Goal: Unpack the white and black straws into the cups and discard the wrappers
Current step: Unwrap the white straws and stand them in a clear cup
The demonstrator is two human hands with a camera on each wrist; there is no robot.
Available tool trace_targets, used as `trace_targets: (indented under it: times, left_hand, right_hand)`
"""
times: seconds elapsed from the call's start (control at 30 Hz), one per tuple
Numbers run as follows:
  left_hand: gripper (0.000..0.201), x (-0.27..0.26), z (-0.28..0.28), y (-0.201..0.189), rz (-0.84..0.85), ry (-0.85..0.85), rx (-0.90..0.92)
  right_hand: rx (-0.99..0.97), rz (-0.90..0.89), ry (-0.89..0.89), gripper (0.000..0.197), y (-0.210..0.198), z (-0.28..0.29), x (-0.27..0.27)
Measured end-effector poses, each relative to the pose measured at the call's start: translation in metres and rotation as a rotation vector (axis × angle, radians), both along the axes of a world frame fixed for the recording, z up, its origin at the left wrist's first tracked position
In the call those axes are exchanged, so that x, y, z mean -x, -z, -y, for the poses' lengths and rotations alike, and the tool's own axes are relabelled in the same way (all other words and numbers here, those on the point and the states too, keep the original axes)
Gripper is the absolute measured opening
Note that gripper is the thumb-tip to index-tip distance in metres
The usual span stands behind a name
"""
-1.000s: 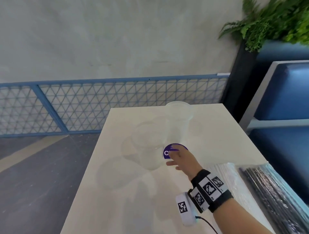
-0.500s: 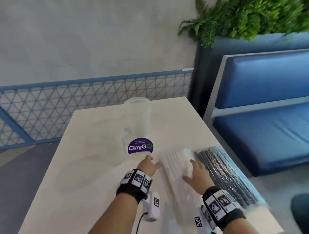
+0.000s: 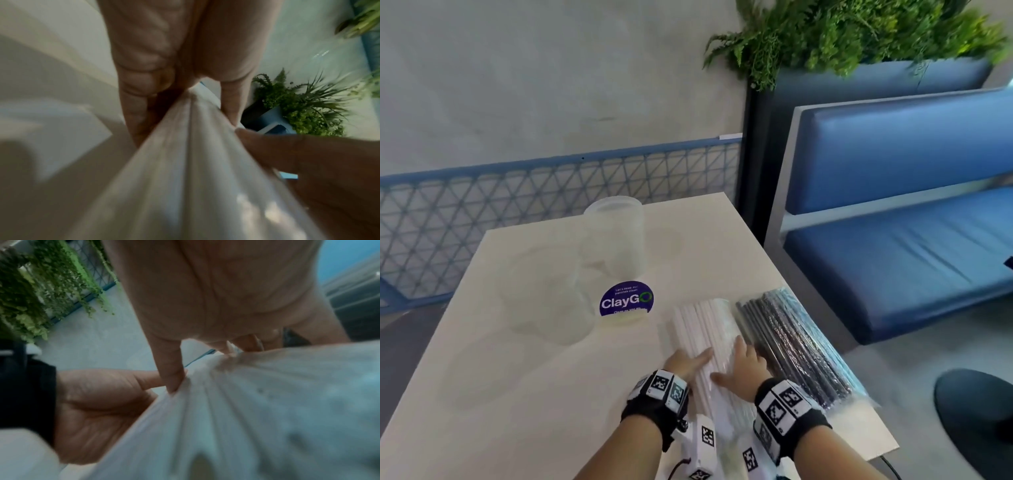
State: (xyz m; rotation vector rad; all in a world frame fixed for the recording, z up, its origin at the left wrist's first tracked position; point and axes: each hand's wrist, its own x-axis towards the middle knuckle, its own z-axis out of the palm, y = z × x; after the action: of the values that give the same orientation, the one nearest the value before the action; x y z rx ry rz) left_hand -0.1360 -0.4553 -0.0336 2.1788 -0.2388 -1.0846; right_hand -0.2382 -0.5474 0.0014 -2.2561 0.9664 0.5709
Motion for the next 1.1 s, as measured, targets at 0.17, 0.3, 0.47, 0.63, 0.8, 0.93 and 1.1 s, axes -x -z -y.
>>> trace_targets:
  times: [0.17, 0.3, 0.47, 0.63, 0.8, 0.93, 1.1]
  left_hand:
    - [0.072, 0.004, 0.003, -0.015, 0.001, -0.028, 0.149]
    - [0.060, 0.009, 0.001, -0.039, 0.162, -0.041, 0.172]
    - [0.043, 0.014, -0.004, -0.082, 0.335, 0.001, 0.274]
    - [0.034, 0.008, -0.008, -0.100, 0.572, 0.132, 0.201]
    - [0.073, 0.014, -0.021, -0.097, 0.687, 0.326, 0.244]
    - [0.101, -0.008, -0.035, -0.097, 0.550, 0.321, 0.386]
    - [0.085, -0.036, -0.056, -0.117, 0.376, 0.189, 0.424]
  right_hand:
    - [-0.132, 0.174, 0.118, 0.071, 0.000, 0.004, -0.002]
    - [-0.309, 0.323, 0.119, 0.073, -0.015, 0.003, -0.008]
    - [-0.482, 0.569, 0.195, 0.110, -0.044, 0.001, -0.031]
    - [-0.511, 0.757, 0.372, 0.104, -0.059, -0.001, -0.051]
    - [-0.595, 0.952, 0.504, 0.063, -0.063, -0.003, -0.056]
    - [-0.683, 1.022, 0.495, 0.009, -0.073, 0.001, -0.054]
    - [-0.802, 0.892, 0.456, 0.026, -0.070, -0.008, -0.055]
